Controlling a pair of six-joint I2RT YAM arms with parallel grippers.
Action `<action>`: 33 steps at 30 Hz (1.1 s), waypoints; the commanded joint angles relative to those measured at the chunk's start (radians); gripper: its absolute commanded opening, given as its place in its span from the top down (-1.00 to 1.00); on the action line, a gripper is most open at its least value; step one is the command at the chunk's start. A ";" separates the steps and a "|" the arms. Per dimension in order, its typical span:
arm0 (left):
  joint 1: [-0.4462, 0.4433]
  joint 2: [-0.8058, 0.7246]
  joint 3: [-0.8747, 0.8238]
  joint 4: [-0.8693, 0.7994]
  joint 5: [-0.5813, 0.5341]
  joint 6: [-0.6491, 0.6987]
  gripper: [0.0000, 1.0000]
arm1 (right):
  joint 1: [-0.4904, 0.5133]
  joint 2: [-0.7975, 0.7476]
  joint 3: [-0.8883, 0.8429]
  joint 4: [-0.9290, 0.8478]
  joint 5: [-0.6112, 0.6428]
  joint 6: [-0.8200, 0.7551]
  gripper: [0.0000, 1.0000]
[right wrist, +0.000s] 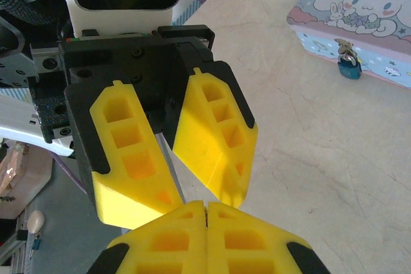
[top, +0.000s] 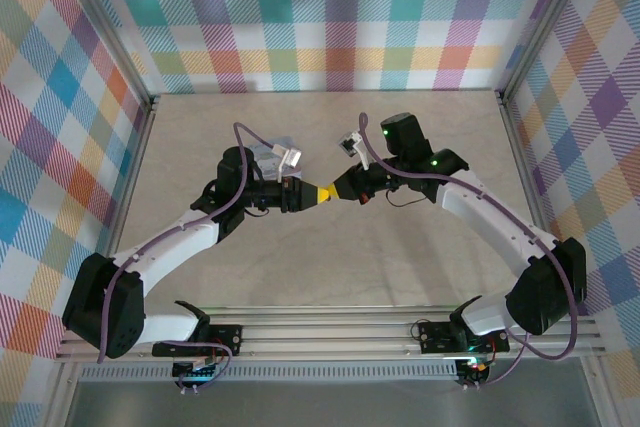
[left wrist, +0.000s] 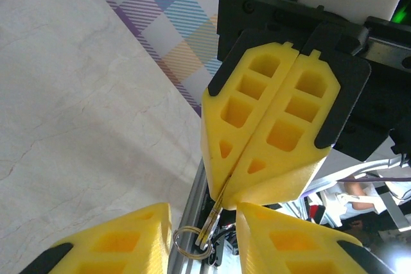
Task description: Unlock the padlock with the key
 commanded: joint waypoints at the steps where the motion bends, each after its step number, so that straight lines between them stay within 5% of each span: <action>1: 0.006 0.005 -0.025 0.019 0.026 0.014 0.42 | 0.006 -0.028 -0.016 0.037 -0.039 -0.033 1.00; 9: 0.006 0.001 -0.025 0.017 0.038 0.014 1.00 | 0.003 -0.040 -0.026 0.057 -0.033 -0.012 1.00; 26: 0.039 -0.103 -0.123 0.140 -0.161 -0.094 1.00 | -0.016 -0.134 -0.226 0.307 0.041 0.295 1.00; 31: 0.039 -0.112 -0.125 0.151 -0.168 -0.104 1.00 | -0.017 -0.138 -0.251 0.362 0.036 0.356 0.85; 33: 0.039 -0.112 -0.125 0.151 -0.172 -0.105 1.00 | -0.017 -0.136 -0.258 0.394 0.035 0.392 0.60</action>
